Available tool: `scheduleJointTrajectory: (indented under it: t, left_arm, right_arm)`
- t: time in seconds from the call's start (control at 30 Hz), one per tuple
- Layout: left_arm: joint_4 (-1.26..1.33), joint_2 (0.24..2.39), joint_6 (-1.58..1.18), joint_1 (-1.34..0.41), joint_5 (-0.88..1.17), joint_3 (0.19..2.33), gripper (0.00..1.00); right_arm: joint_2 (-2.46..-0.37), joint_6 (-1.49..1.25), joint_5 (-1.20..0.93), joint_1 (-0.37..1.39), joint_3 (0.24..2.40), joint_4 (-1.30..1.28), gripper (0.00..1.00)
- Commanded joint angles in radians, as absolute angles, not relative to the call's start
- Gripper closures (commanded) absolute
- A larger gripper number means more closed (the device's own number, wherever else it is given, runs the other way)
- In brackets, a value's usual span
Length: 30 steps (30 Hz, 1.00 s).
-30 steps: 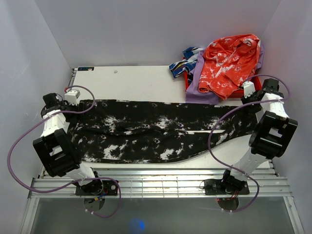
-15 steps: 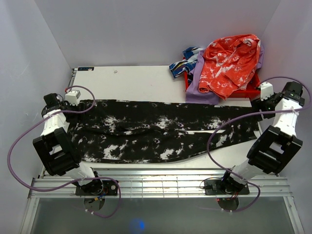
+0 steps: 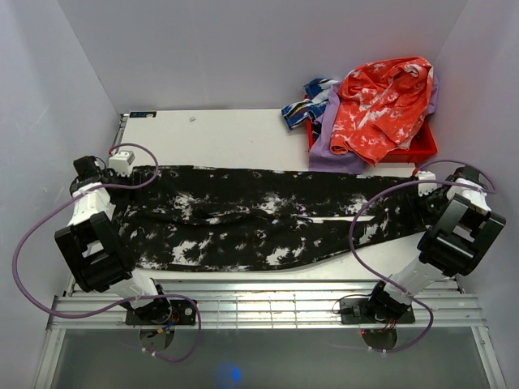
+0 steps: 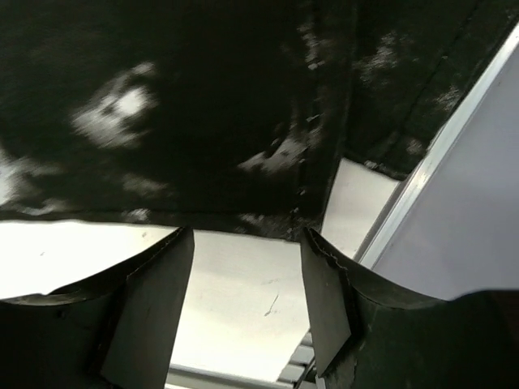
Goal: Fold and stack the trousers
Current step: Flatten the trousers out
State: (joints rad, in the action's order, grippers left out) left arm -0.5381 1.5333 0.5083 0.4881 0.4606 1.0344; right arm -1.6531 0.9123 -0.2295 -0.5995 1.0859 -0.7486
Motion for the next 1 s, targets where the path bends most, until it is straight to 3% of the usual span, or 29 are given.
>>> scheduleJointTrajectory:
  t: [0.0, 0.2, 0.3, 0.33, 0.4, 0.67, 0.9, 0.97]
  left_arm:
    - [-0.532, 1.497, 0.518, 0.491, 0.479, 1.019, 0.20]
    - [-0.511, 1.493, 0.548, 0.489, 0.428, 0.988, 0.19]
    - [-0.502, 1.502, 0.554, 0.492, 0.410, 0.973, 0.20]
    - [-0.500, 1.503, 0.554, 0.492, 0.407, 0.971, 0.20]
    - [-0.491, 1.505, 0.554, 0.497, 0.400, 0.966, 0.20]
    - [-0.471, 1.509, 0.555, 0.512, 0.361, 0.960, 0.21]
    - [-0.495, 1.508, 0.572, 0.523, 0.377, 0.979, 0.22]
    - [-0.546, 1.514, 0.609, 0.523, 0.397, 0.994, 0.22]
  right_arm:
    - [-1.718, 0.873, -0.215, -0.609, 1.097, -0.637, 0.39]
    - [-1.766, 0.870, -0.193, -0.609, 1.083, -0.584, 0.42]
    - [-1.772, 0.894, -0.187, -0.609, 1.065, -0.600, 0.65]
    - [-1.764, 0.902, -0.187, -0.611, 1.051, -0.610, 0.82]
    - [-1.721, 0.928, -0.189, -0.627, 1.045, -0.658, 0.92]
    - [-1.536, 1.087, -0.152, -0.750, 1.154, -0.916, 0.92]
    - [-1.514, 1.229, -0.014, -0.799, 0.945, -0.934, 0.92]
    - [-1.525, 1.232, 0.024, -0.799, 0.911, -0.931, 0.84]
